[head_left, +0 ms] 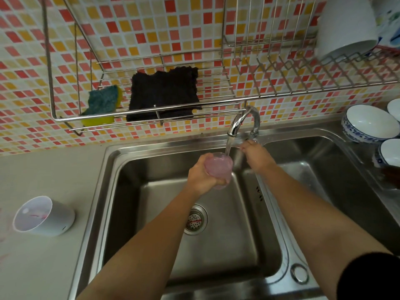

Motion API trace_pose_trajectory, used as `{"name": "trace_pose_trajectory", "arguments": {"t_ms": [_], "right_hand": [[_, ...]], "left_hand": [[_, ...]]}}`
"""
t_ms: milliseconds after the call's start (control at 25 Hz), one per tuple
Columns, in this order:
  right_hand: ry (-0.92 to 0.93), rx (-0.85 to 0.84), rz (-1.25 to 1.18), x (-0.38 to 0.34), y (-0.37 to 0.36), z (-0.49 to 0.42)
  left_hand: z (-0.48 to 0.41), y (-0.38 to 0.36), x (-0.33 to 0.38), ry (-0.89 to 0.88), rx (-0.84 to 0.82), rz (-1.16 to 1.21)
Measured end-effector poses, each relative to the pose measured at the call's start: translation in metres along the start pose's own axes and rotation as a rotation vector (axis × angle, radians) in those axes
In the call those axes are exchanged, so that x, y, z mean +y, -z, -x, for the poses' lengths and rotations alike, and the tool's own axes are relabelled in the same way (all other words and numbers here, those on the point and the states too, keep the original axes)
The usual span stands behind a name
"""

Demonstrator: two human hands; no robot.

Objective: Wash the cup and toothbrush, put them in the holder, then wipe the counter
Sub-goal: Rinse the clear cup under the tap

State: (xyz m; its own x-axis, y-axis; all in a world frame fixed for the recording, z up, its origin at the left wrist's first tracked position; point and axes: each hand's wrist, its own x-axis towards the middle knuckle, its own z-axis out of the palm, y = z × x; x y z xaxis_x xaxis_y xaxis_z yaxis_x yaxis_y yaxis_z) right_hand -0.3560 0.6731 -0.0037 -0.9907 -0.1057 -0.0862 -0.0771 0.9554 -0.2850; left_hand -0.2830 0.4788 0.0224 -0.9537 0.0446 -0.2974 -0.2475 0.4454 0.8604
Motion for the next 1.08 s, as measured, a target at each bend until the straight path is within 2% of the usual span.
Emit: {"name": "trace_pose_trajectory", "arguments": {"t_ms": [120, 200, 360, 560, 760, 1080], "right_hand": [[-0.134, 0.183, -0.205, 0.016, 0.008, 0.004], [-0.19, 0.216, -0.334, 0.022, 0.013, 0.006], [-0.229, 0.231, -0.439, 0.018, 0.013, 0.025], [-0.293, 0.134, -0.168, 0.026, -0.041, 0.108], [-0.329, 0.01, -0.03, 0.018, -0.08, 0.173], [-0.338, 0.048, 0.043, 0.01, -0.09, 0.2]], "left_hand": [[0.001, -0.001, -0.001, -0.011, -0.007, 0.016], [0.0, -0.003, -0.001, -0.015, -0.009, 0.027], [0.002, -0.005, 0.006, -0.039, -0.026, 0.044], [0.017, -0.007, -0.004, -0.04, -0.074, 0.084], [0.044, -0.001, -0.037, 0.003, -0.134, 0.084], [0.079, 0.002, -0.064, 0.037, -0.134, 0.073]]}}
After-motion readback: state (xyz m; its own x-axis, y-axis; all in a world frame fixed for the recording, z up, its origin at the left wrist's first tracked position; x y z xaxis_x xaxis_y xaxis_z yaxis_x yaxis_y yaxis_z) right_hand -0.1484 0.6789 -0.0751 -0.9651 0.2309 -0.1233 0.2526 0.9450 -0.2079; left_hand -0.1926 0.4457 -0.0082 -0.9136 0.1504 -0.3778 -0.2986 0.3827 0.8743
